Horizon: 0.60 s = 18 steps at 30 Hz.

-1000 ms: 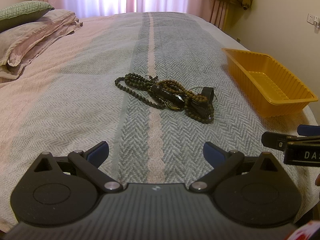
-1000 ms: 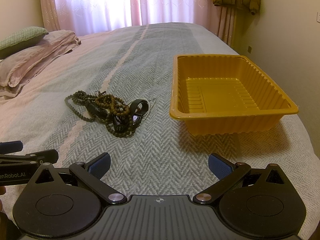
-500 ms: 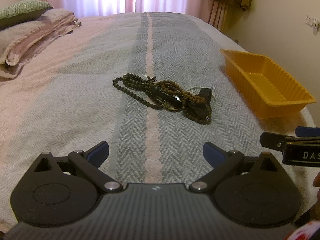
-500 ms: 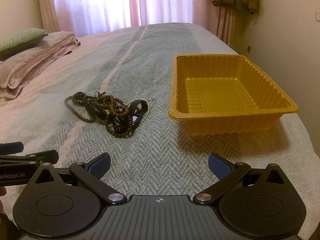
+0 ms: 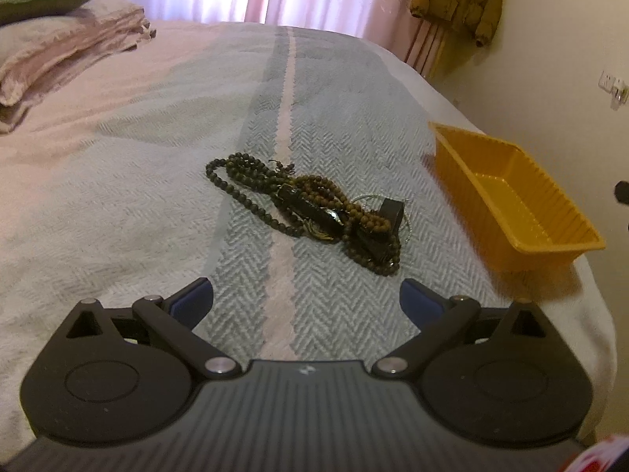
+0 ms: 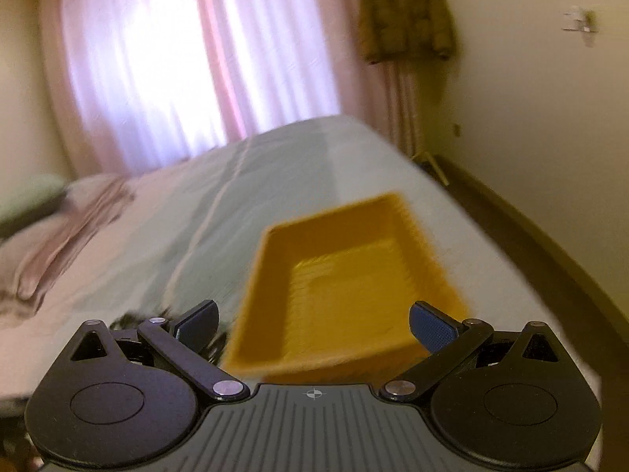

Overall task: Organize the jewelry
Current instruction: 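Grasp the rim of the yellow tray with the right gripper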

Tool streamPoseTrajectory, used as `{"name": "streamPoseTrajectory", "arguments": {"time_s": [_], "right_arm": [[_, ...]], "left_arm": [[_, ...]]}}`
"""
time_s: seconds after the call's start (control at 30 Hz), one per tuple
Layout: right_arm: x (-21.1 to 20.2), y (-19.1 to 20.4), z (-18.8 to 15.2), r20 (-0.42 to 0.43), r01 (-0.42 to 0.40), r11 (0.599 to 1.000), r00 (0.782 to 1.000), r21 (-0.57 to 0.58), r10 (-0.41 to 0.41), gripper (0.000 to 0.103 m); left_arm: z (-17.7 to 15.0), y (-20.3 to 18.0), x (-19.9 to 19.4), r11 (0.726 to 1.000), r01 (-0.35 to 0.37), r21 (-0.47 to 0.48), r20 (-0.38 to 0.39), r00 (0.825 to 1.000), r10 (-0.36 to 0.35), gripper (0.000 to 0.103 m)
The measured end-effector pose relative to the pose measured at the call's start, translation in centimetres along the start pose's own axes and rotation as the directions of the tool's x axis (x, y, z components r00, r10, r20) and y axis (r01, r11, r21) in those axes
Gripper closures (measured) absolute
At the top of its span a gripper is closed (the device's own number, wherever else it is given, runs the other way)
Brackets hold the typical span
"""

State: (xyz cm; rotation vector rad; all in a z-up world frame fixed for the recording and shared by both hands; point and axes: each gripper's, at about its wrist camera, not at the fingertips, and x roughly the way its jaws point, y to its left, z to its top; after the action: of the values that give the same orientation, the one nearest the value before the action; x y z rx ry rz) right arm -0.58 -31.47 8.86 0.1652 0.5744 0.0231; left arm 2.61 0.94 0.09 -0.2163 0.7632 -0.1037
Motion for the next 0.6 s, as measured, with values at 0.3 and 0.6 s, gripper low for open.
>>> {"name": "streamPoseTrajectory", "arguments": {"time_s": [0.3, 0.6], "right_arm": [[6.1, -10.2, 5.1, -0.197, 0.04, 0.982, 0.98, 0.185, -0.003, 0.025], [11.1, -13.6, 4.6, -0.38, 0.02, 0.96, 0.921, 0.279, 0.091, 0.059]], "left_arm": [[0.0, -0.2, 2.3, 1.0, 0.012, -0.019, -0.029, 1.0, -0.012, 0.002], [-0.1, -0.6, 4.4, 0.999, 0.034, -0.03, -0.064, 0.997, -0.036, 0.002]]}}
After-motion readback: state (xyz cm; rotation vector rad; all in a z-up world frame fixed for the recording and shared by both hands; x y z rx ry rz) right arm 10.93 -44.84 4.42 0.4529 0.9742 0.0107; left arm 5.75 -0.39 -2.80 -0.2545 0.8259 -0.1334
